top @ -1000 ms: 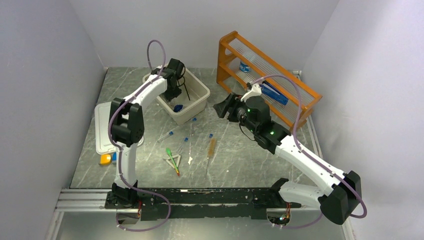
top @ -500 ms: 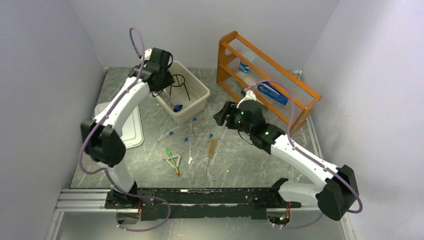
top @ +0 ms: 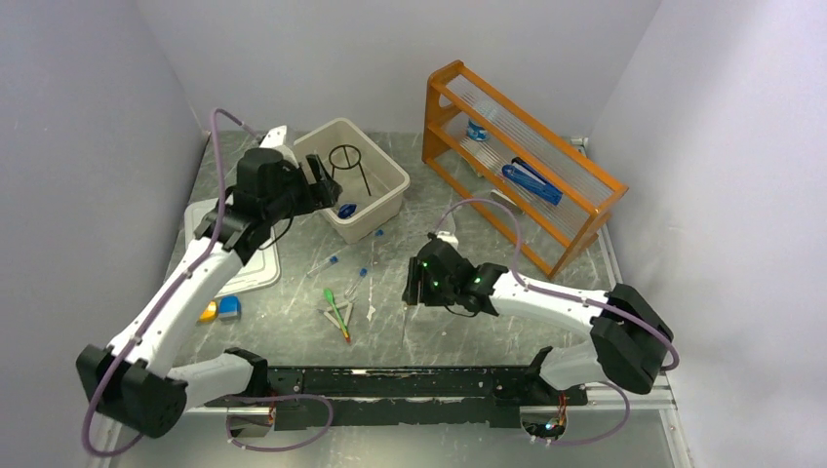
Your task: Organize the chemistry lab equipment
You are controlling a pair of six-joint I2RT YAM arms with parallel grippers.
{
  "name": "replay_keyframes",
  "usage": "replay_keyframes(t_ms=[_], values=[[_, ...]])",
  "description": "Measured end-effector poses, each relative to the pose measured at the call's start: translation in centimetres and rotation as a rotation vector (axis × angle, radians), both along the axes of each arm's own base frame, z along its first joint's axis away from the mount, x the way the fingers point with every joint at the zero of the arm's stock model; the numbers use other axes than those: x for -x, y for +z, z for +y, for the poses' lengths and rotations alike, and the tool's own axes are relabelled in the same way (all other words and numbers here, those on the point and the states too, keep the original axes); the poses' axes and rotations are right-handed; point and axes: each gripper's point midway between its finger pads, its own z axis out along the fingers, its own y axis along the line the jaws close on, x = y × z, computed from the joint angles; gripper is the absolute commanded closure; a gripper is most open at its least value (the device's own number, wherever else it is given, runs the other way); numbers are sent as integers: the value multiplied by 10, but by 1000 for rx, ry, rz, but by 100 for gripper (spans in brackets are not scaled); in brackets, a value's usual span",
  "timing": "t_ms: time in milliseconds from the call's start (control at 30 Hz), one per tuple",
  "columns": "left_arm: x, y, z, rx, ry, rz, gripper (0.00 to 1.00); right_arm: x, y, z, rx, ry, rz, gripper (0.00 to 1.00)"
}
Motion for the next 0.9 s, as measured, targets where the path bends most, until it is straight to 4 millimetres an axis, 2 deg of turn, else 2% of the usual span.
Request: replay_keyframes(t_ms=[167,400,700,900], values=[[19,16,0,27,-57,-94,10,21,-26,-3,53,2,74,54],[27,9,2,15,-74,-83,7,28,-45,-1,102,-35,126,57],[32,8,4,13,-75,-72,11,25,-48,15,110,-74,124,69],[40,5,5,18,-77,-48,13,16,-50,15,125,-144,110,75]])
